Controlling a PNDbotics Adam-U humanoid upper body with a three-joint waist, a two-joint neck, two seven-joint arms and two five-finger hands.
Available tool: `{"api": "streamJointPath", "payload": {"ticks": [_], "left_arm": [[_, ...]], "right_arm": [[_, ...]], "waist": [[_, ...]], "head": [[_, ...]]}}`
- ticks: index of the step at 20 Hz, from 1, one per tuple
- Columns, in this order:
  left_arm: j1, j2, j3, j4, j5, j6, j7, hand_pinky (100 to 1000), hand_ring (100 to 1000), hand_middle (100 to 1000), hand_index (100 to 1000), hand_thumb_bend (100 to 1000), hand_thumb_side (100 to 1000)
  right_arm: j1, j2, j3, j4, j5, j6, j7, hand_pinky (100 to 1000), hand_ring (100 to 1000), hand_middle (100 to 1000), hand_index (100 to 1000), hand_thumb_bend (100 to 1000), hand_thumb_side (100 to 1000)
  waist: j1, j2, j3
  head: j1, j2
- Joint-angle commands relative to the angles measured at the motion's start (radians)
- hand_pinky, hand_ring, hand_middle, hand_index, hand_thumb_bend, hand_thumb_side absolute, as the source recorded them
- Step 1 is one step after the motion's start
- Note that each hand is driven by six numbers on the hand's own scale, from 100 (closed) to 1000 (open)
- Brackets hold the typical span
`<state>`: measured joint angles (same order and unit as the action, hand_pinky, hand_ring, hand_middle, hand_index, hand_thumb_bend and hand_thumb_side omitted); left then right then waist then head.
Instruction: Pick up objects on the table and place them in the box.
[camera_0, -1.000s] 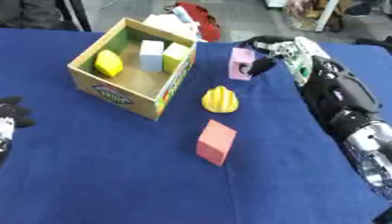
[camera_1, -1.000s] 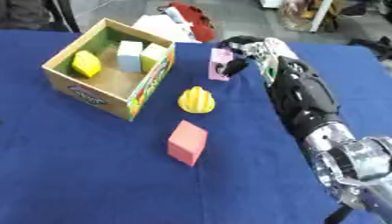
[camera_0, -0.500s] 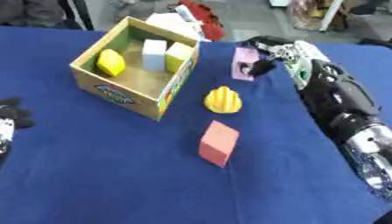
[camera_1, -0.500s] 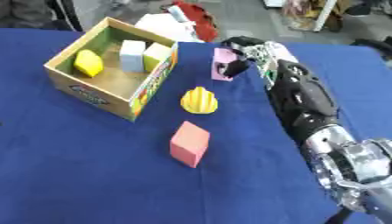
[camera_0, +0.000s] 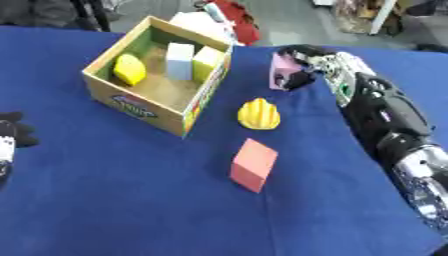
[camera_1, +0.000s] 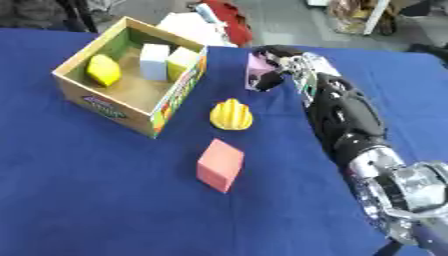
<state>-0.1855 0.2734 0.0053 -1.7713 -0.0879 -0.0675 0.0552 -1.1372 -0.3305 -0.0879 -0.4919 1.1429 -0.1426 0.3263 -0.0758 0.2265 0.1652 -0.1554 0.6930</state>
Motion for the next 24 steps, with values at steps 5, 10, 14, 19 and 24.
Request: {"api": "streamJointPath", "payload": {"ticks": [5,10,14,19,24], "left_arm": [[-0.016,0.025,0.004,-0.022,-0.001,0.000,-0.003,681,562,569,772,100,709],[-0.019,0.024,0.003,-0.023,-0.001,-0.001,-0.004,681,562,569,772,100,709],[-0.019,0.022,0.004,-0.022,-0.001,-0.001,-0.004,682,562,569,772,100,709],[-0.020,0.018,0.003,-0.023,0.000,-0.001,-0.004,682,562,569,772,100,710],[-0.016,0.014,0.004,-0.022,0.001,-0.001,-0.003,682,562,569,772,100,711]], "right_arm": [[-0.008,-0.006,-0.008,0.034,0.015,0.049,-0.033,930,992,996,1000,100,255],[0.003,-0.002,-0.005,0.042,0.047,0.065,-0.111,773,837,862,985,100,100],[0.011,0.002,-0.009,0.036,0.073,0.069,-0.232,573,634,617,804,100,100],[0.020,0.007,-0.008,0.027,0.094,0.071,-0.392,428,495,387,533,100,100],[0.026,0.011,-0.012,-0.001,0.073,0.055,-0.528,378,443,263,397,100,100]], "waist": [[-0.008,0.003,0.010],[-0.009,0.003,0.012],[-0.008,0.001,0.011],[-0.008,-0.003,0.007],[-0.008,-0.011,0.002]], "head": [[-0.017,-0.019],[-0.018,-0.021],[-0.015,-0.017],[-0.015,-0.013],[-0.017,-0.005]]}}
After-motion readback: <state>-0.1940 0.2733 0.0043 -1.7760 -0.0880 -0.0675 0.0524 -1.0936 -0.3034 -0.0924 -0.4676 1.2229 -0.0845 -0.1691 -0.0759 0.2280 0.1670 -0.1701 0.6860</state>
